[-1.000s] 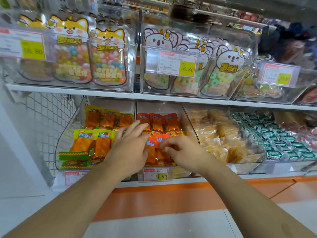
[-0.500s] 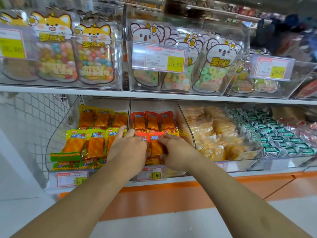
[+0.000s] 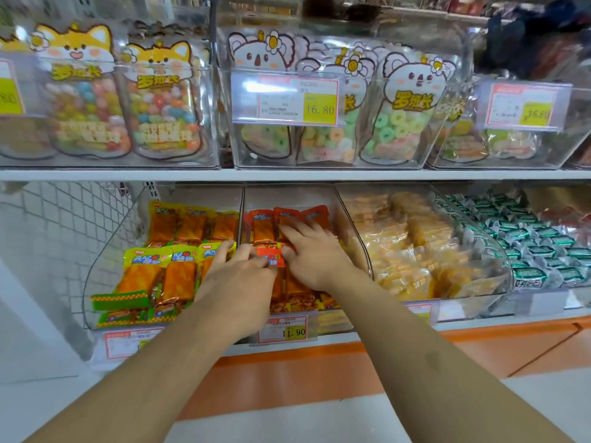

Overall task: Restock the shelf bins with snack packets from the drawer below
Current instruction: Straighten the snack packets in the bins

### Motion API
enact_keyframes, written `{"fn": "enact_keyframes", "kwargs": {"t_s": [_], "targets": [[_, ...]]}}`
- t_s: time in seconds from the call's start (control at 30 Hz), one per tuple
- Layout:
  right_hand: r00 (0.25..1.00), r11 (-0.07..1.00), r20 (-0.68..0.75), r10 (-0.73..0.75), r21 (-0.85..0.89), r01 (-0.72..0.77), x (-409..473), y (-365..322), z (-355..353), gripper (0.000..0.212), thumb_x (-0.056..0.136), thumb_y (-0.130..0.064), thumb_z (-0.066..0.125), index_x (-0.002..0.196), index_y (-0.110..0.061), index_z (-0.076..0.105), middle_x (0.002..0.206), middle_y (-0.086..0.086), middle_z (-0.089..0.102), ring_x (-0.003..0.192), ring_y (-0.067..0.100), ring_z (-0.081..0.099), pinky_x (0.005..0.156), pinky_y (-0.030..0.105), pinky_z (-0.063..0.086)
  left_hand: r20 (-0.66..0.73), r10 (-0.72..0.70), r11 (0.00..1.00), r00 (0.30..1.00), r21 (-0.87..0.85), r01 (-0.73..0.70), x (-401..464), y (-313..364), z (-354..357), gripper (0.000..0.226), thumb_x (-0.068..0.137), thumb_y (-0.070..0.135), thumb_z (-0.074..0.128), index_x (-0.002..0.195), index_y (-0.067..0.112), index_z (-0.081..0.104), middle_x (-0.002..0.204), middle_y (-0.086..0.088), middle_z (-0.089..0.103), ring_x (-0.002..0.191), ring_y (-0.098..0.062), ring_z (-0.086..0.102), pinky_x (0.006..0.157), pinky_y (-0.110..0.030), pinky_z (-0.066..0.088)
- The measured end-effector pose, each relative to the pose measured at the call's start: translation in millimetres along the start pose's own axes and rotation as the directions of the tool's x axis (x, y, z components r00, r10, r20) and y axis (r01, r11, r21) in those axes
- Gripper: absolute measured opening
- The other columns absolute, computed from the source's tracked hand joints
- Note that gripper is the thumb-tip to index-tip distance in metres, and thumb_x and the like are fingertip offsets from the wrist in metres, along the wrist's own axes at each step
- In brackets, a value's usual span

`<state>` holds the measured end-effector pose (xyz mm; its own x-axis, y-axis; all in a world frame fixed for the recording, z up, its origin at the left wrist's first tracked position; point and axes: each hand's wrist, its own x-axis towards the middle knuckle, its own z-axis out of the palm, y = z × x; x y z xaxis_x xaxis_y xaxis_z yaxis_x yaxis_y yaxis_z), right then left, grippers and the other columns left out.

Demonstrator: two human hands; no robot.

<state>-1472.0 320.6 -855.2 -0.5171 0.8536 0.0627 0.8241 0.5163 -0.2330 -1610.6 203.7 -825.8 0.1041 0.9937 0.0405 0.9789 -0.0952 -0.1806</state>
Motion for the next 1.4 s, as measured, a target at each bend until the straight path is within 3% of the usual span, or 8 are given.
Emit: {"fn": "enact_keyframes", "kwargs": {"t_s": [0.3,0.53,0.83,0.9,1.0,1.1,1.2,1.4], "targets": [[0.993,0.993,0.091,0.078,-0.090,-0.070,6,12,9,0.062,0.104,-0.063,0.027,0.162,-0.047,0.012,0.174,-0.006,0.009,0.161,0.024,-0.003,0.129,0.050,0.000,-0.017,0.007,1.000,1.000,-0.014,-0.008,-1,-2,3,0.052,0.097,0.034,0.057,0.148,0.032,0.049,0.149,0.013,0.050,0.145,-0.019,0.028,0.124,-0.052,0.007],[0.985,0.987,0.101,0.139,-0.097,-0.129,0,9,9,0.064,0.106,-0.061,0.023,0.164,-0.044,0.001,0.175,0.003,-0.003,0.160,0.028,-0.009,0.130,0.050,-0.001,0.000,-0.008,1.000,1.000,0.001,0.008,-1,0,2,0.054,0.098,0.034,0.058,0.151,0.030,0.045,0.157,0.007,0.043,0.149,-0.022,0.024,0.125,-0.054,0.006],[0.987,0.988,0.035,0.154,-0.026,-0.153,-7,3,8,0.064,0.107,-0.056,0.030,0.165,-0.035,0.010,0.174,0.008,0.003,0.160,0.032,-0.005,0.130,0.051,0.002,-0.009,-0.004,1.000,1.000,0.006,0.004,-1,-2,3,0.055,0.097,0.036,0.060,0.150,0.030,0.045,0.152,0.009,0.048,0.148,-0.020,0.026,0.127,-0.054,0.006],[0.990,0.991,-0.037,0.133,0.011,-0.133,-15,2,1,0.067,0.104,-0.051,0.040,0.164,-0.032,0.014,0.172,0.009,0.011,0.159,0.032,0.001,0.130,0.050,0.007,-0.011,-0.007,1.000,1.000,0.002,0.007,-1,-1,2,0.055,0.097,0.035,0.060,0.150,0.030,0.045,0.152,0.009,0.048,0.148,-0.020,0.026,0.127,-0.053,0.006],[0.986,0.992,-0.111,0.121,-0.035,-0.125,-32,-3,-15,0.065,0.092,-0.035,0.060,0.151,-0.022,0.037,0.154,0.010,0.033,0.145,0.033,0.027,0.120,0.046,0.032,-0.004,-0.021,1.000,1.000,-0.015,0.021,-1,-1,1,0.057,0.095,0.035,0.063,0.150,0.031,0.047,0.153,0.006,0.046,0.149,-0.021,0.026,0.127,-0.053,0.006],[0.985,0.979,-0.024,0.169,-0.110,-0.171,-52,-13,-28,0.055,0.087,-0.028,0.069,0.138,-0.018,0.051,0.138,0.010,0.040,0.129,0.031,0.042,0.103,0.045,0.050,-0.024,-0.027,0.999,0.999,-0.027,0.026,-1,-1,-1,0.057,0.093,0.035,0.066,0.147,0.032,0.050,0.149,0.005,0.048,0.147,-0.020,0.030,0.127,-0.051,0.006],[0.970,0.969,0.117,0.212,-0.152,-0.193,-62,-18,-32,0.046,0.087,-0.024,0.070,0.131,-0.014,0.060,0.132,0.011,0.047,0.124,0.034,0.048,0.097,0.048,0.055,-0.027,-0.027,0.999,0.999,-0.025,0.027,-3,-2,-3,0.051,0.093,0.030,0.063,0.143,0.032,0.054,0.142,0.006,0.055,0.143,-0.019,0.035,0.128,-0.050,0.007],[0.974,0.977,0.112,0.195,-0.110,-0.182,-69,-19,-33,0.043,0.088,-0.021,0.067,0.130,-0.015,0.059,0.129,0.010,0.050,0.121,0.034,0.051,0.094,0.049,0.056,-0.043,-0.013,0.996,0.999,-0.090,0.009,-4,-3,-7,0.048,0.091,0.024,0.065,0.137,0.034,0.059,0.139,0.010,0.057,0.141,-0.016,0.038,0.126,-0.050,0.006]]}}
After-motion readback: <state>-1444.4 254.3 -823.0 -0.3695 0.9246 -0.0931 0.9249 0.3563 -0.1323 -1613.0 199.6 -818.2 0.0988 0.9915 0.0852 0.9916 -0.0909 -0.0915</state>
